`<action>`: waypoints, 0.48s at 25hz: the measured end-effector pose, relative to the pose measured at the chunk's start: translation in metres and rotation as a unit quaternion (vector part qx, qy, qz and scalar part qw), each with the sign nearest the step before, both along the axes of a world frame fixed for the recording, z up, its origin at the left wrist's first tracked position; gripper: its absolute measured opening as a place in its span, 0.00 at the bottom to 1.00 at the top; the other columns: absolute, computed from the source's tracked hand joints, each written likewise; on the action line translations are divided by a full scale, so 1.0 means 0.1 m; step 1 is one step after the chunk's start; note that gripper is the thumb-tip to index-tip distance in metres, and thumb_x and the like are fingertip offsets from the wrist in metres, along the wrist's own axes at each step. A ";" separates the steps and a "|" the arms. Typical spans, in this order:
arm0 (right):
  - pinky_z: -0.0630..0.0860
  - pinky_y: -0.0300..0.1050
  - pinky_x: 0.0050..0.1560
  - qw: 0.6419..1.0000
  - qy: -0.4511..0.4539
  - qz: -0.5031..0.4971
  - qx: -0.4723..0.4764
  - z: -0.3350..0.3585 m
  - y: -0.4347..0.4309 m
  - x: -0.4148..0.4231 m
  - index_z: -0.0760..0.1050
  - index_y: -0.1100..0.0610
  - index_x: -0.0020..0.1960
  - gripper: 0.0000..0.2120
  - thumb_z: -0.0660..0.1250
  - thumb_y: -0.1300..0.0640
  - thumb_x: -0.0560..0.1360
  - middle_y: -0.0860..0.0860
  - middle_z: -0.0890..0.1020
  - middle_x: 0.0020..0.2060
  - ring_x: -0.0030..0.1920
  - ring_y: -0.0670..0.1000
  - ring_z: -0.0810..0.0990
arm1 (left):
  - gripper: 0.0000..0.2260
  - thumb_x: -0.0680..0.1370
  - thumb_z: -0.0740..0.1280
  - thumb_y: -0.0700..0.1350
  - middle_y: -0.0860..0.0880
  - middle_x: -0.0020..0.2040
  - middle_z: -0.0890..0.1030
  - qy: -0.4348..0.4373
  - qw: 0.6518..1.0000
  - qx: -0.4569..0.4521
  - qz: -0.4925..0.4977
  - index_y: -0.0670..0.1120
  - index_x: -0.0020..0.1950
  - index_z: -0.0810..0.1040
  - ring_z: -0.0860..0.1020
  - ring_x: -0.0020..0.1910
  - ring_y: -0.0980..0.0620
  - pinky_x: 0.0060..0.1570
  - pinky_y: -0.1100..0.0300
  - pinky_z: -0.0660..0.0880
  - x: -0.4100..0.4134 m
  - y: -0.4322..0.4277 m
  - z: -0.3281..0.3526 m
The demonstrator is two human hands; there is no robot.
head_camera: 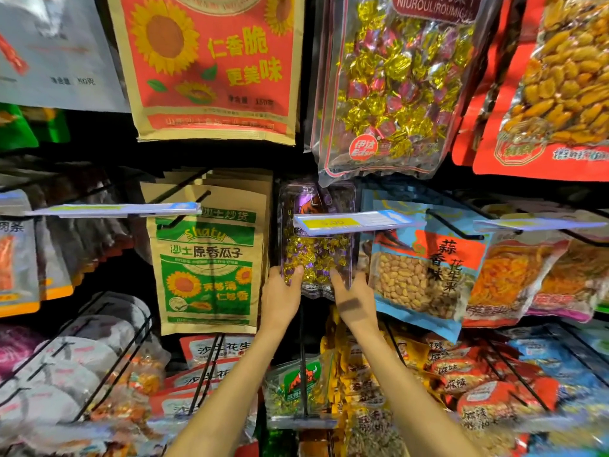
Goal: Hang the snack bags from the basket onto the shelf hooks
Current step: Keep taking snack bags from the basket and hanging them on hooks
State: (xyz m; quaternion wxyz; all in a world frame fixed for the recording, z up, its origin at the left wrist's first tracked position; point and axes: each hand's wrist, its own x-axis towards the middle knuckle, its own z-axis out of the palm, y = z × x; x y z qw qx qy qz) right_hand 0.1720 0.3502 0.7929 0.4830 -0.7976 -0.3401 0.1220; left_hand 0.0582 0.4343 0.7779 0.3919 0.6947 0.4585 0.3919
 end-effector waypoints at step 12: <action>0.68 0.49 0.65 0.999 -0.022 0.000 -0.026 0.10 0.16 0.02 0.57 0.66 0.75 0.36 0.63 0.43 0.79 0.62 0.69 0.71 0.70 0.60 0.69 | 0.33 0.80 0.63 0.56 0.36 0.71 0.70 0.043 0.998 0.004 -0.041 0.34 0.75 0.57 0.70 0.69 0.38 0.65 0.48 0.70 0.05 0.15 0.10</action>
